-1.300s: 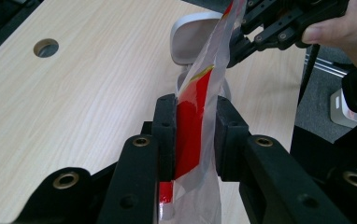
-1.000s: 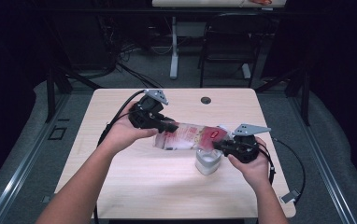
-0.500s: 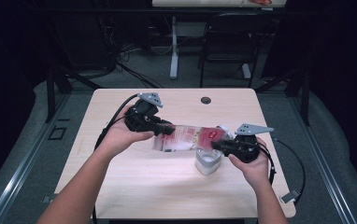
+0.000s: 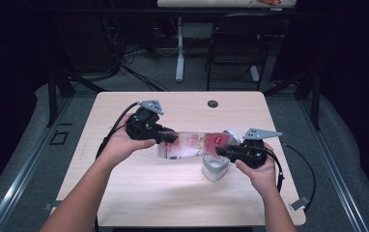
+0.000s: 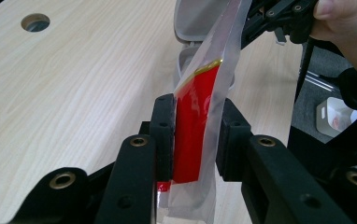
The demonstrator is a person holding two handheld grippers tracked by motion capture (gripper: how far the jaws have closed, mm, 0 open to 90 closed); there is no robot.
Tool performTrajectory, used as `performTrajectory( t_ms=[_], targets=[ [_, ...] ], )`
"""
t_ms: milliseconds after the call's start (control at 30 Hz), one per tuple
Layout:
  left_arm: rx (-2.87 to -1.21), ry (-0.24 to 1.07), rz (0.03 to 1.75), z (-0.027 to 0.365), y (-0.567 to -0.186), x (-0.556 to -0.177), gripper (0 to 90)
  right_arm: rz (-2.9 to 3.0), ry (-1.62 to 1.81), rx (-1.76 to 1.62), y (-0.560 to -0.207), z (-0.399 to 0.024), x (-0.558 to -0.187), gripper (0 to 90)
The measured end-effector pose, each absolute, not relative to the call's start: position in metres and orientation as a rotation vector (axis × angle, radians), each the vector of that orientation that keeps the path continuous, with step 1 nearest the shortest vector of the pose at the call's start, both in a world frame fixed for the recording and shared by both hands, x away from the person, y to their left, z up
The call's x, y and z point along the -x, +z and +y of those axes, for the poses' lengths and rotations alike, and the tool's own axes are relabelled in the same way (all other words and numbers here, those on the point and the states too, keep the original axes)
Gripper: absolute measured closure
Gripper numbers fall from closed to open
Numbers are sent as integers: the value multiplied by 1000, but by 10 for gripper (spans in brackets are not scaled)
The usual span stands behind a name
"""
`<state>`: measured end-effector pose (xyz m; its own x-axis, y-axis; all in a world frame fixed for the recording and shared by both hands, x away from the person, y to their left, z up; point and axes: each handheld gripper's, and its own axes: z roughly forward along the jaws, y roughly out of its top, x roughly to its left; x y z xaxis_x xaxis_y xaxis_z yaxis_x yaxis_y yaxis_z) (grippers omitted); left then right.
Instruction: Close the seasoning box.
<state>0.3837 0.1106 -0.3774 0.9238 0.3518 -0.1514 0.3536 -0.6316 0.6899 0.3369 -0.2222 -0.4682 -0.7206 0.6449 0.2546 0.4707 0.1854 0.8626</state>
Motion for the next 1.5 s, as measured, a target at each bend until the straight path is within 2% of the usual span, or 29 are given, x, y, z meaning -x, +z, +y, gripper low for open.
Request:
performTrajectory(
  t_ms=[167,267,333,533,700,1033,1500],
  targets=[
    [-2322,-11,500,112,-384,-384,711,2311,1609,-1095,-472,-221,-339,739],
    [-2336,16,516,113,-387,-383,711,2309,1610,-1082,-471,-220,-338,768],
    [-2313,-16,513,115,-390,-384,711,2310,1625,-1071,-471,-220,-338,803],
    [-2319,4,539,120,-399,-384,710,2308,1692,-1070,-472,-221,-340,843],
    [-2287,-37,546,126,-410,-385,709,2305,1705,-1054,-471,-218,-340,867],
    [-2308,0,564,131,-424,-381,712,2297,1679,-1021,-466,-212,-339,893],
    [-2260,-25,584,142,-442,-378,716,2309,1701,-992,-458,-205,-342,900]
  ],
)
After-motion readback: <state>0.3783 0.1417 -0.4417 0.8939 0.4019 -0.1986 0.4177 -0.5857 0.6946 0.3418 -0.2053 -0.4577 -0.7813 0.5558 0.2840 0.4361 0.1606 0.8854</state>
